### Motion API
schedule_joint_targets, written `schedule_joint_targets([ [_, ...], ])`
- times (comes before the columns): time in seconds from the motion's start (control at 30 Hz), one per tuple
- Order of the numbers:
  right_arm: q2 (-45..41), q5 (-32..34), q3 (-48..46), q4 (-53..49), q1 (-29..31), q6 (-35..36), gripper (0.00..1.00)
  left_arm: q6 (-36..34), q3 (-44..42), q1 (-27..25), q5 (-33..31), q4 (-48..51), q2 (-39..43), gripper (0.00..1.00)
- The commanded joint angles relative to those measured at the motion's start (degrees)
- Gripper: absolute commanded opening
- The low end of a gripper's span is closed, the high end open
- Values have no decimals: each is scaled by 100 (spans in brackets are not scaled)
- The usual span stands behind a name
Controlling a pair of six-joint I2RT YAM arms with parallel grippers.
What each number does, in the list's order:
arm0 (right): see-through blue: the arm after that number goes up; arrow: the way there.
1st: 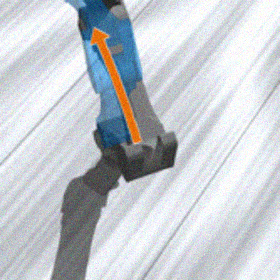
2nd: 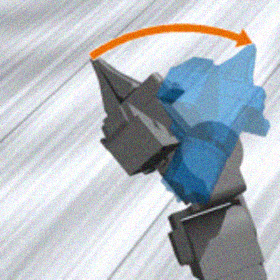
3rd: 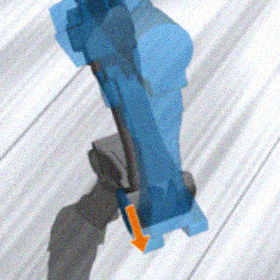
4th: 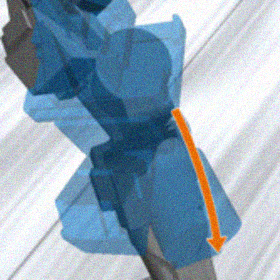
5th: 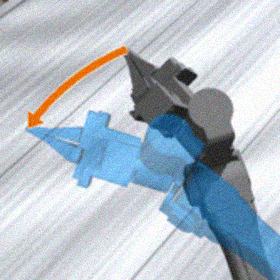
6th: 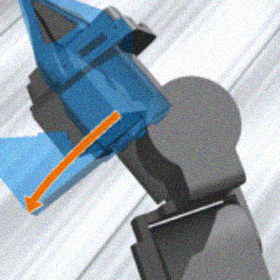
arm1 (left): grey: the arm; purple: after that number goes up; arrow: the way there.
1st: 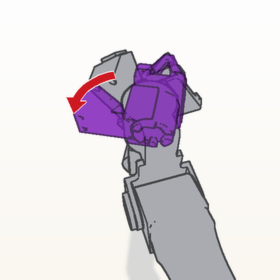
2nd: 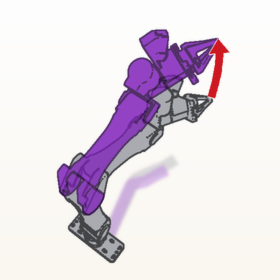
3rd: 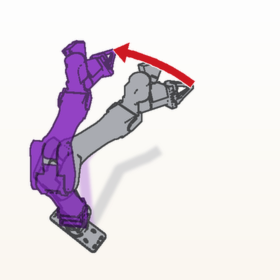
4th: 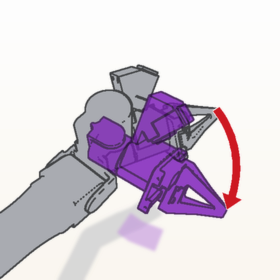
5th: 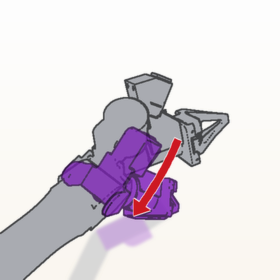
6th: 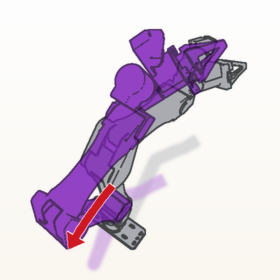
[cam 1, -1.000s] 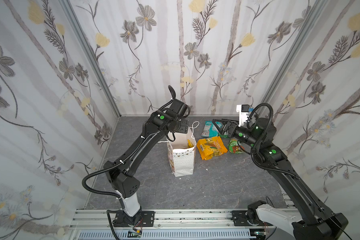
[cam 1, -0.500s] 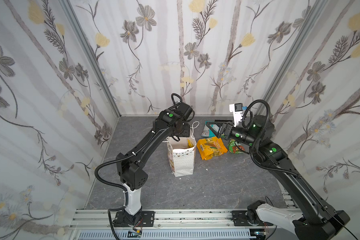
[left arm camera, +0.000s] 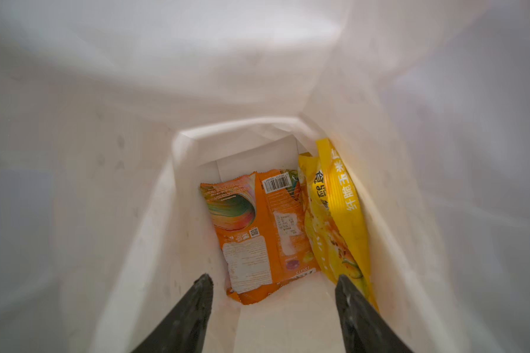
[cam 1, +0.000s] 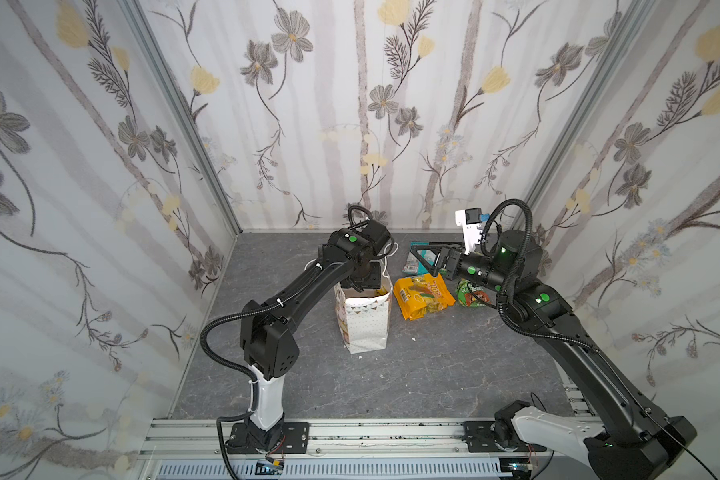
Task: Take the snacks out of the paper bag
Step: 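Lower the left gripper into the bag toward the orange rainbow-printed pack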
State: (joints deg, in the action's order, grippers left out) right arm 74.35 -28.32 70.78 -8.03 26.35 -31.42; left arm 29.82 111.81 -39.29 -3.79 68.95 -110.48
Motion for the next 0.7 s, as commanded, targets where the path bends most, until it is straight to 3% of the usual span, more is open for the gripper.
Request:
schedule_joint_targets([
  [0.0, 36, -10, 40, 22, 8, 55, 99, 114, -113, -9, 64, -65, 48, 63],
  [0.4, 36, -25, 45, -28, 19, 61, 99, -108, -139, -8, 297, 171, -350, 64],
  [0.67, -7, -8, 85, -315, 36, 212, 99, -116, -730, 37, 93, -173, -376, 66],
])
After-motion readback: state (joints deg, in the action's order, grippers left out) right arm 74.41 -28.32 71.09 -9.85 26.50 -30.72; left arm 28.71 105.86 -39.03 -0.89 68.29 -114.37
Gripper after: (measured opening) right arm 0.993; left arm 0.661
